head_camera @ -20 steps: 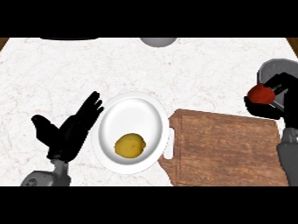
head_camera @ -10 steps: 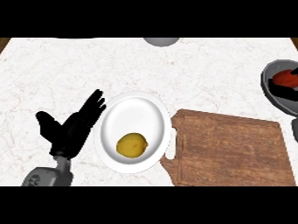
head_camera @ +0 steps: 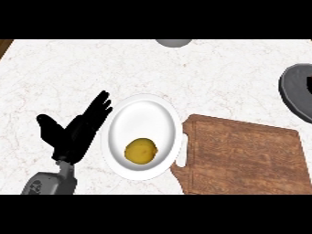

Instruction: Pick the bell pepper from the cutting board and place it in the pan

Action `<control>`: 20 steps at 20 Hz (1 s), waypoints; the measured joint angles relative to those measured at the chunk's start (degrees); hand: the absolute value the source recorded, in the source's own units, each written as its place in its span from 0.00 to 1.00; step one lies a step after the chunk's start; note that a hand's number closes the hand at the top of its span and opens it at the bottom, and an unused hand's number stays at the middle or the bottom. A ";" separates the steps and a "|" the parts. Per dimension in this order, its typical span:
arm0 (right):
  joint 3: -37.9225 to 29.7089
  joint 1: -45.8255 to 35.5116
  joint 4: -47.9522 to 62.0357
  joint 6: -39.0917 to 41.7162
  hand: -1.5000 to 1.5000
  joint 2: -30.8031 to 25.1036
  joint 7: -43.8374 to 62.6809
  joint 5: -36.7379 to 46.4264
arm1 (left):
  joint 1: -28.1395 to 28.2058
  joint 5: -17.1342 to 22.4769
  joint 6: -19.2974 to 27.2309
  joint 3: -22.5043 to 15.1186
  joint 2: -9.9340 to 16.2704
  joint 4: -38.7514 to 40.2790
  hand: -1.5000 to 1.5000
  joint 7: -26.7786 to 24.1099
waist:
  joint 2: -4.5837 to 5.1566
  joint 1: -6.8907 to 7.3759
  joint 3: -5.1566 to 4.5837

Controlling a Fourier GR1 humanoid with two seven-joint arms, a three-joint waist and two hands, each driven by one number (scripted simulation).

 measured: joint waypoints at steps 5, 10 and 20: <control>0.90 -1.70 10.32 4.62 0.00 -4.63 4.49 2.91 | -0.48 -0.46 -0.22 -0.68 -0.37 -0.15 0.50 -0.07 | 0.52 1.23 0.03; -0.34 -3.01 15.00 8.31 0.00 -5.17 2.49 1.77 | -0.03 -0.94 -0.07 -1.46 -0.95 -0.27 0.50 0.07 | 0.60 1.47 0.15; -13.52 -3.54 14.28 18.91 0.00 -5.33 -11.85 -13.37 | 0.72 -0.92 0.22 -0.49 -0.68 -0.77 0.50 -0.28 | 0.28 0.24 0.27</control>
